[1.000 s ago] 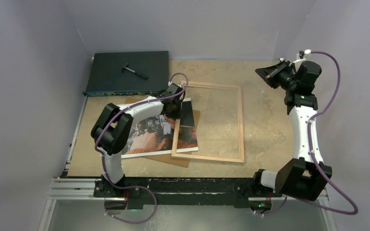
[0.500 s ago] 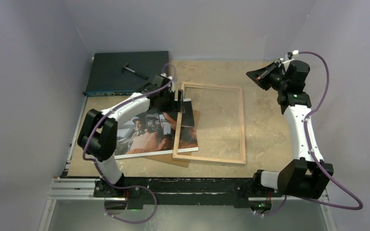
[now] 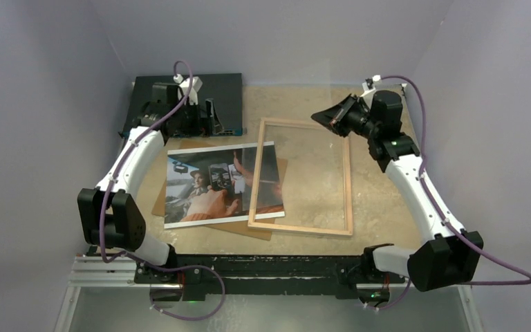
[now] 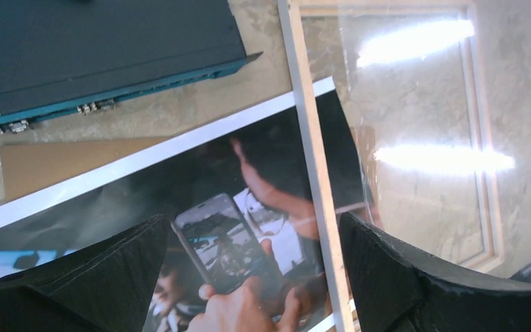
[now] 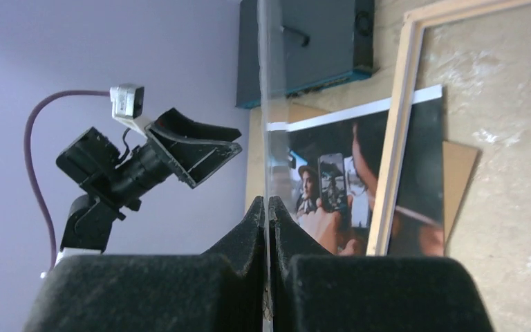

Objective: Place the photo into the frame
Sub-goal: Move the photo frame to the center of the board, then place the photo frame item in the photo frame.

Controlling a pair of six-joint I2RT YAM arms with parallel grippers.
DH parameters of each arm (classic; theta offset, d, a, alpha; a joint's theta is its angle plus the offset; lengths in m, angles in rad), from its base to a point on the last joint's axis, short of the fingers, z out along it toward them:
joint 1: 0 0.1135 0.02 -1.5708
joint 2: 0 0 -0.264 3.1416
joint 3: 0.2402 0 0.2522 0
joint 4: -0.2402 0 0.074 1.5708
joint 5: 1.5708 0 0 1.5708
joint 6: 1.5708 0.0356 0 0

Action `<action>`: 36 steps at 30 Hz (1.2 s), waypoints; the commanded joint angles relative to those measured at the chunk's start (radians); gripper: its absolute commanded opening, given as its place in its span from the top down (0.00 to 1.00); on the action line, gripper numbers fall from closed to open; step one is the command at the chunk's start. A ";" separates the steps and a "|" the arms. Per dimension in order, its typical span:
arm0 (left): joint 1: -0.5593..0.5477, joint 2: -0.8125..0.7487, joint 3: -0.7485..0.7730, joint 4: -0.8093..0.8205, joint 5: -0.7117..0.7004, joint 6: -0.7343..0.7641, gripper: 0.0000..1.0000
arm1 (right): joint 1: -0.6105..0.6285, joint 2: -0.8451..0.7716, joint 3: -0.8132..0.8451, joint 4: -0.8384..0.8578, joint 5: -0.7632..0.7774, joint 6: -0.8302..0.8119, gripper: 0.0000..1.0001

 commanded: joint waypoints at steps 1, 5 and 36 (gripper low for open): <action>0.008 -0.004 -0.013 -0.056 0.042 0.122 0.10 | 0.023 -0.008 -0.080 0.152 -0.055 0.087 1.00; 0.009 -0.001 -0.067 -0.026 0.057 0.153 0.14 | 0.023 0.000 -0.193 0.213 -0.048 0.047 1.00; -0.226 0.183 -0.158 0.104 0.027 0.226 0.33 | -0.115 0.110 -0.485 0.475 -0.046 -0.236 1.00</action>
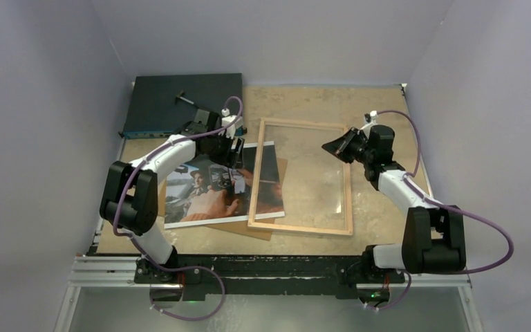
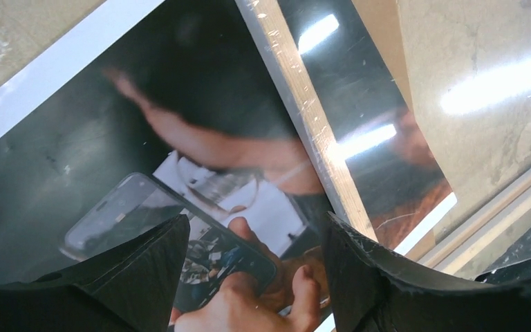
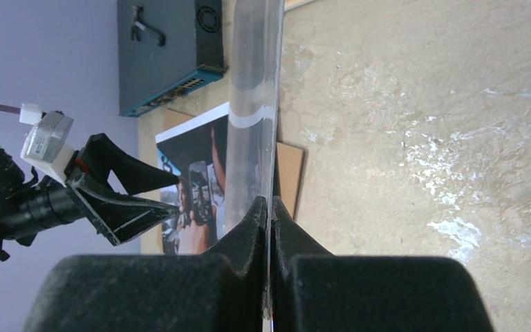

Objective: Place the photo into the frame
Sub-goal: Place the photo frame item in the photo frame.

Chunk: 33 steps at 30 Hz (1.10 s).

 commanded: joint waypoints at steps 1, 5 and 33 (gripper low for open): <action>-0.038 0.031 0.022 0.064 0.001 0.008 0.34 | -0.010 0.029 -0.015 0.044 -0.013 -0.050 1.00; -0.062 0.071 0.032 0.079 -0.006 -0.004 0.42 | -0.040 0.042 -0.025 0.036 -0.022 -0.057 1.00; -0.116 0.184 0.093 0.092 -0.031 -0.023 0.65 | -0.137 0.100 -0.039 0.039 -0.115 -0.114 1.00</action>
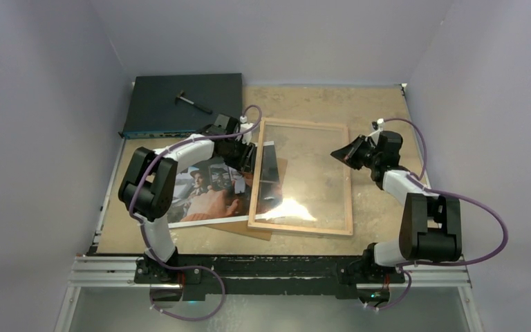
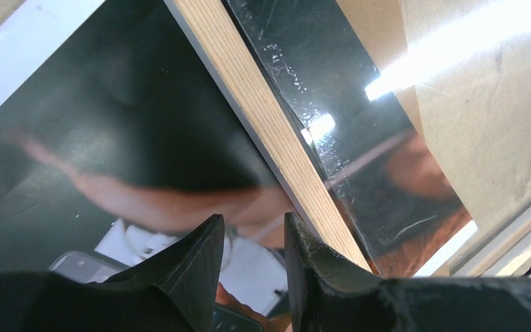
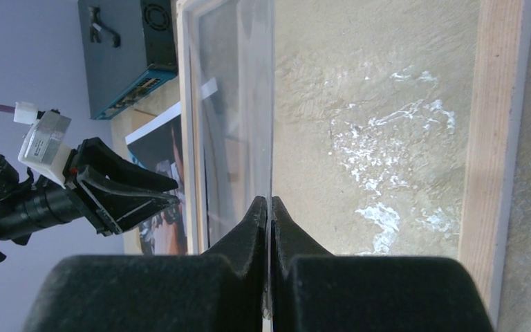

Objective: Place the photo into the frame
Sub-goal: Place the photo frame item in the photo frame.

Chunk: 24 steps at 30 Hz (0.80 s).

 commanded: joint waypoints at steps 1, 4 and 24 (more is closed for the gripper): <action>-0.017 0.021 0.042 0.020 -0.003 -0.010 0.65 | -0.011 0.009 0.004 0.024 -0.033 -0.037 1.00; -0.022 0.027 0.045 0.018 -0.003 -0.009 0.66 | -0.017 0.010 -0.007 0.035 -0.036 -0.036 1.00; -0.056 0.049 -0.001 0.060 0.012 -0.026 0.76 | -0.020 -0.080 -0.070 0.194 -0.128 0.164 1.00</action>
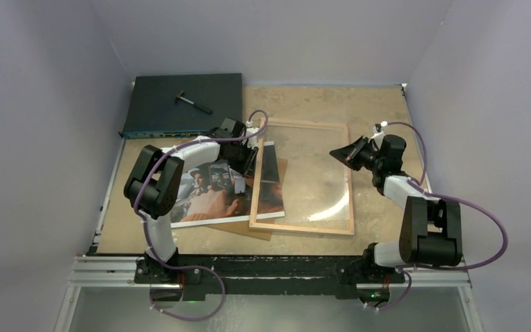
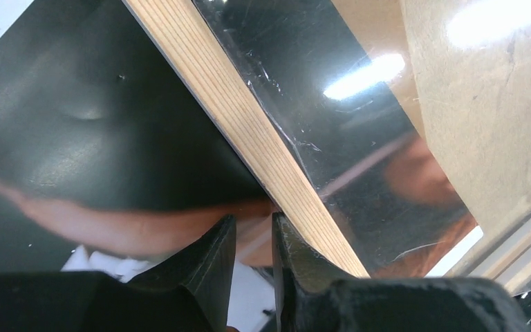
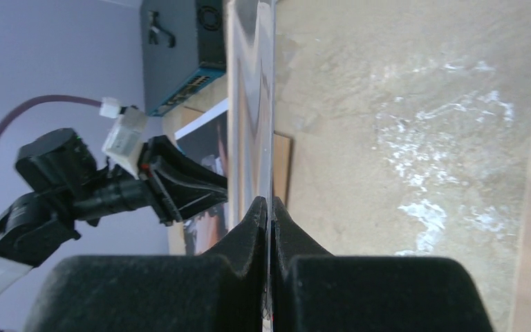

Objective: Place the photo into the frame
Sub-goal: Place the photo frame item in the photo frame.

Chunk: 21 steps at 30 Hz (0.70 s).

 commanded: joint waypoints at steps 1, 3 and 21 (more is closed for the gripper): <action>-0.013 0.000 -0.002 0.044 0.022 -0.014 0.77 | 0.004 -0.076 -0.009 0.065 -0.031 0.052 1.00; -0.013 -0.003 -0.003 0.042 0.019 -0.012 0.77 | 0.007 -0.085 -0.022 0.093 -0.040 0.075 1.00; -0.012 -0.030 -0.029 0.039 0.013 -0.001 0.85 | 0.169 -0.143 0.129 -0.116 0.126 0.213 1.00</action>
